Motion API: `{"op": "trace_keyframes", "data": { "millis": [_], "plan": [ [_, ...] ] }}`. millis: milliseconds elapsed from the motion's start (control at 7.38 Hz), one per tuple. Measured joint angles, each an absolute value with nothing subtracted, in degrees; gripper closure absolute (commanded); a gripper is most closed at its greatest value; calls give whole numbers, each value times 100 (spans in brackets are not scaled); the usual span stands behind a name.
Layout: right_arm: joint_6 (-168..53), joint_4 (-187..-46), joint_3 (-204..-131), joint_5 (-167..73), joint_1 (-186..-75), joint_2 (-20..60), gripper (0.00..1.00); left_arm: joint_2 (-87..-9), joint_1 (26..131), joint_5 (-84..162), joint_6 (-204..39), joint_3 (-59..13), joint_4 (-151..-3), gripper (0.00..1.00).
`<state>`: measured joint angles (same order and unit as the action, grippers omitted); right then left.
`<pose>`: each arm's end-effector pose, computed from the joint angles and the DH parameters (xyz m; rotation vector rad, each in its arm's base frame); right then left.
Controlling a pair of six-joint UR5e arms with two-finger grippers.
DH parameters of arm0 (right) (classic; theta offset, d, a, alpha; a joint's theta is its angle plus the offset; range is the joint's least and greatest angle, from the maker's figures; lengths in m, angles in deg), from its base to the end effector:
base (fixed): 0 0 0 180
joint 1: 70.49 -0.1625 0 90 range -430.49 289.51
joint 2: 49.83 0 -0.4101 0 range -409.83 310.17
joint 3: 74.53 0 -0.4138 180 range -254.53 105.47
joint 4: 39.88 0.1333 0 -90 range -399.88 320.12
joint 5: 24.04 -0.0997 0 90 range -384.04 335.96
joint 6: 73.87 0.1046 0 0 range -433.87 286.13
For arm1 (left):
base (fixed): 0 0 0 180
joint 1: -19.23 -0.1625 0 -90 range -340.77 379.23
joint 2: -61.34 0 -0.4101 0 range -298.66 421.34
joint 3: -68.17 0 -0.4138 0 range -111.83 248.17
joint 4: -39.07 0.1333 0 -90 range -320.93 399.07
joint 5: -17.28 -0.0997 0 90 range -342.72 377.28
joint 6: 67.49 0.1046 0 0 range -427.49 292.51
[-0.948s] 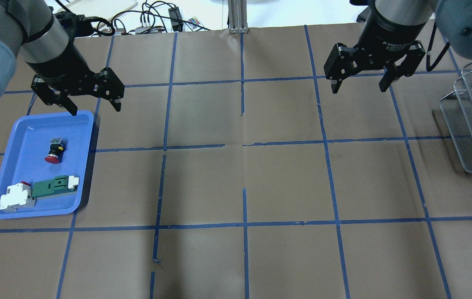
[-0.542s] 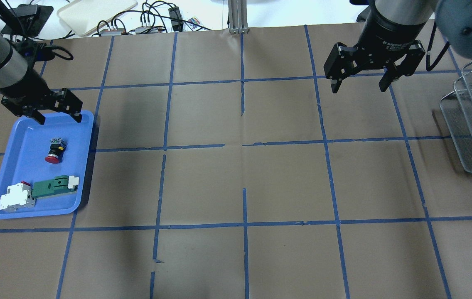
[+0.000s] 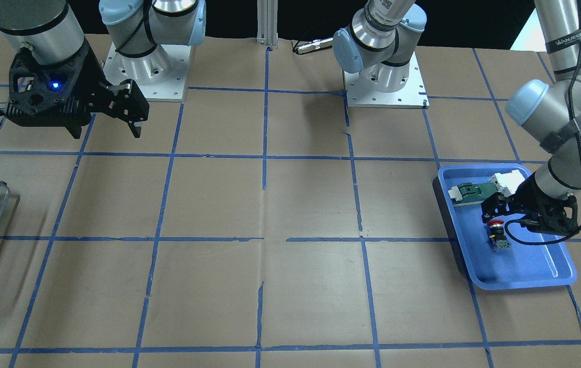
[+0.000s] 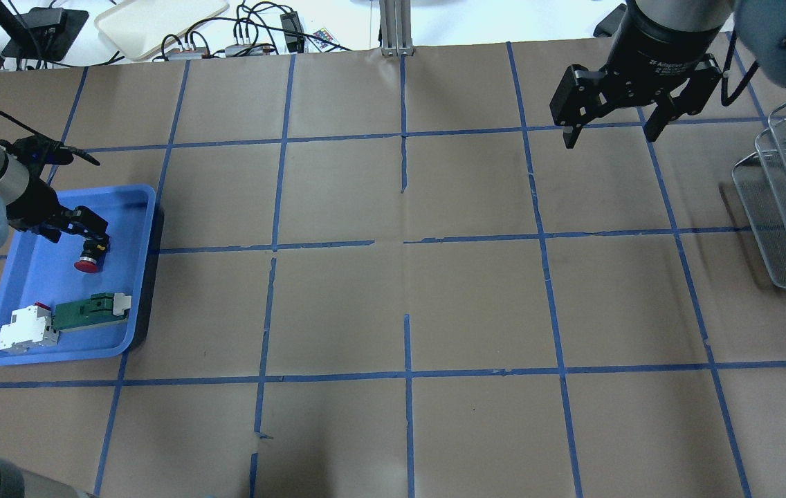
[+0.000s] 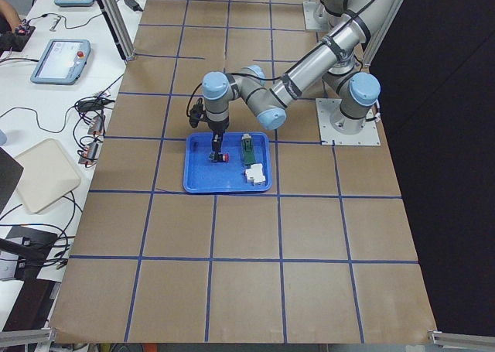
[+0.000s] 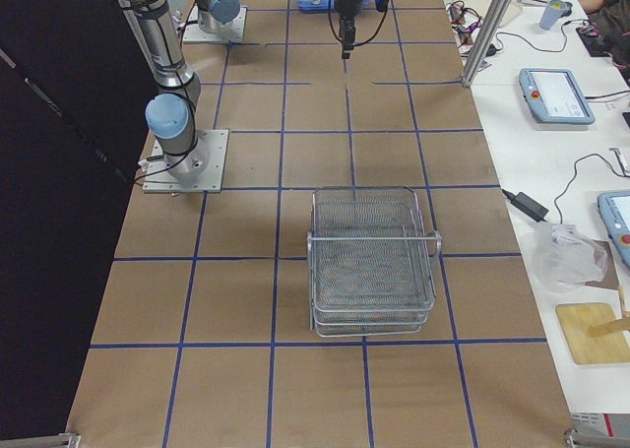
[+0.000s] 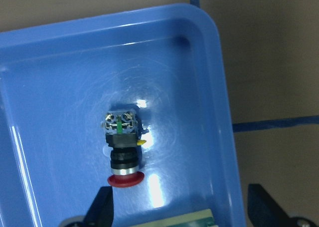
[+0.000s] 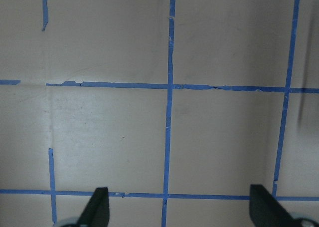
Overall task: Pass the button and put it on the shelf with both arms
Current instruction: 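Close the left gripper on the red button's black body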
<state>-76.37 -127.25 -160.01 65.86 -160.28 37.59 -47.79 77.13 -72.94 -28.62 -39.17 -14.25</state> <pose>0.1315 -0.5309 0.4804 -0.0627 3.1389 0.0188 0.1889 -0.5511 0.1998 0.1852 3.1309 -0.0012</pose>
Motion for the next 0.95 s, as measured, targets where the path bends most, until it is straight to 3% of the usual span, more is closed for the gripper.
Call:
{"op": "trace_keyframes", "data": {
  "millis": [135,271,406,542,677,812,948],
  "plan": [
    [-7623,-12718,-16024,6586,-16027,3759,0,-4989,7583,-7311,-2764,-3883,-1370,10],
    [-7594,-12718,-16035,6585,-16029,3761,0,-5154,7527,-7330,-2730,-3861,-1356,28],
    [-7578,-12712,-16048,6587,-16033,3759,0,-5241,7506,-7338,-2715,-3858,-1351,36],
    [-7563,-12712,-16054,6585,-16035,3760,0,-5277,7501,-7341,-2700,-3873,-1348,37],
    [-7550,-12732,-16056,6583,-16034,3755,0,-5299,7501,-7342,-2690,-3905,-1346,44],
    [-7543,-12766,-16058,6581,-16034,3741,0,-5319,7499,-7341,-2682,-3924,-1349,75],
    [-7532,-12784,-16058,6579,-16035,3725,0,-5336,7504,-7337,-2675,-3927,-1360,99]
  ]
}}
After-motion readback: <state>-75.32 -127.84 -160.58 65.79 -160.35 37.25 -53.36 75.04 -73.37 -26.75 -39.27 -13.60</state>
